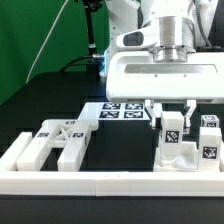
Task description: Assemble chair
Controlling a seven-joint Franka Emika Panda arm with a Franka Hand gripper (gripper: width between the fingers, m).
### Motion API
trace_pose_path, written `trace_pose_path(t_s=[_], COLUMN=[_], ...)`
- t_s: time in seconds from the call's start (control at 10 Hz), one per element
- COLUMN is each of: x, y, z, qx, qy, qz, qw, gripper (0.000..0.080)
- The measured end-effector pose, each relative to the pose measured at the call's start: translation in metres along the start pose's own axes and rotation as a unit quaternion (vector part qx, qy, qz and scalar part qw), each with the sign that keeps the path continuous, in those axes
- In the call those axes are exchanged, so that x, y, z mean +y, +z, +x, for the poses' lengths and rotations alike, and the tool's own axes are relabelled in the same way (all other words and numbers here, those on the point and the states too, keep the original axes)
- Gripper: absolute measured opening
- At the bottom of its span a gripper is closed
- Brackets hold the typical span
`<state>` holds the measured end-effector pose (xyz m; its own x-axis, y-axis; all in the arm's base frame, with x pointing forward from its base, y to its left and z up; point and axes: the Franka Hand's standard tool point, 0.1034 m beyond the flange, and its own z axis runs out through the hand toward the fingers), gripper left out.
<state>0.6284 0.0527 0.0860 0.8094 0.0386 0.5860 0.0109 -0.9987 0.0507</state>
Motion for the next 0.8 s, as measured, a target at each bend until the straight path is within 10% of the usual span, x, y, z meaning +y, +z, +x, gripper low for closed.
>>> trace_pose_path(t_s=[0.8], x=[0.0057], y=[-0.0063], z=[-0.0091], qx=[-0.010], qy=[-0.003], qz=[-0.002], qw=[1.000], gripper=[0.0285])
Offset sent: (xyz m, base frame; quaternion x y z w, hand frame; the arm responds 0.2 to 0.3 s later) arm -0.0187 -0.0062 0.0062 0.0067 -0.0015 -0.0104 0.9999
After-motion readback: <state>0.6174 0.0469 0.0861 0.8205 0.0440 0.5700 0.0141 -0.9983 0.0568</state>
